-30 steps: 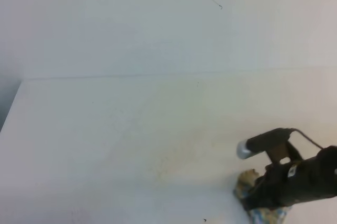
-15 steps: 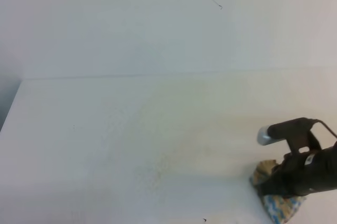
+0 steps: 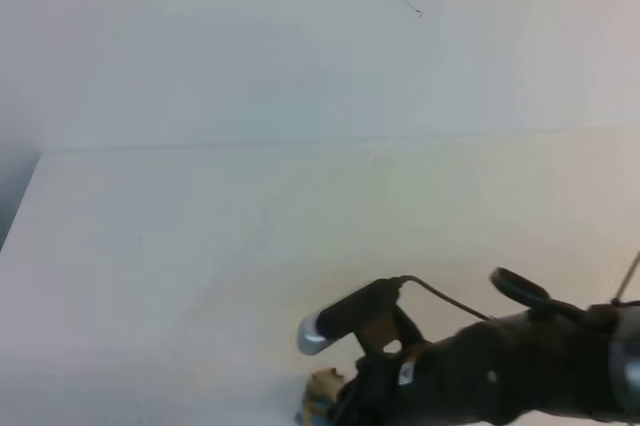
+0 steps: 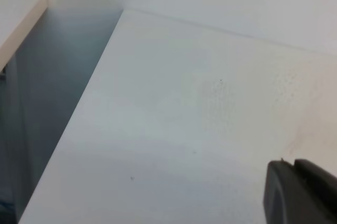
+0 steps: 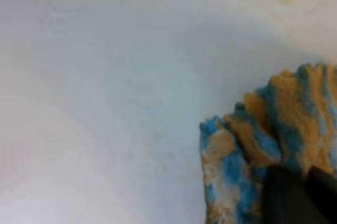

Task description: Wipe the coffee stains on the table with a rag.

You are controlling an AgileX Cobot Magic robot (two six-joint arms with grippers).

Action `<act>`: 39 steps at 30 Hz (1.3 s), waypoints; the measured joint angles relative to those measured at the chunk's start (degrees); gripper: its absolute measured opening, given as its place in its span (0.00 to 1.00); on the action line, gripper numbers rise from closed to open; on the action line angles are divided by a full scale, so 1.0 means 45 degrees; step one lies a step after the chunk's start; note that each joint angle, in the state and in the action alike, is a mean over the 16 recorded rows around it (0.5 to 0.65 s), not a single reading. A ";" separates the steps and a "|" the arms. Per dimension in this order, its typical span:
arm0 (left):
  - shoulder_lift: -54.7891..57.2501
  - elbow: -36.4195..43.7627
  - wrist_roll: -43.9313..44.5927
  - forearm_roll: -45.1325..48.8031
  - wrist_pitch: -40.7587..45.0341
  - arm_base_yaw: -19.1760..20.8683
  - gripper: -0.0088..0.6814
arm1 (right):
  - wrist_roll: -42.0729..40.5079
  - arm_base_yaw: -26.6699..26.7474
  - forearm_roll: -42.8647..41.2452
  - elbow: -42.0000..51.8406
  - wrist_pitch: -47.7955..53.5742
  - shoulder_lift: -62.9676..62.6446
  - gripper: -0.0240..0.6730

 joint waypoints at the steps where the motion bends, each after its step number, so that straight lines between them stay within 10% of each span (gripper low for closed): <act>1: 0.0000 0.0000 0.0000 0.0000 0.0000 0.0000 0.01 | -0.0071 0.0159 0.0035 -0.0363 0.0067 0.0239 0.05; 19: 0.0000 0.0000 0.0000 0.0000 0.0000 0.0000 0.01 | 0.0095 -0.2365 -0.2240 -0.5513 0.2114 0.3335 0.04; 39: 0.0000 0.0000 0.0000 0.0000 0.0000 0.0000 0.01 | 0.3583 -0.4309 -0.6152 -0.3613 0.3007 0.0085 0.05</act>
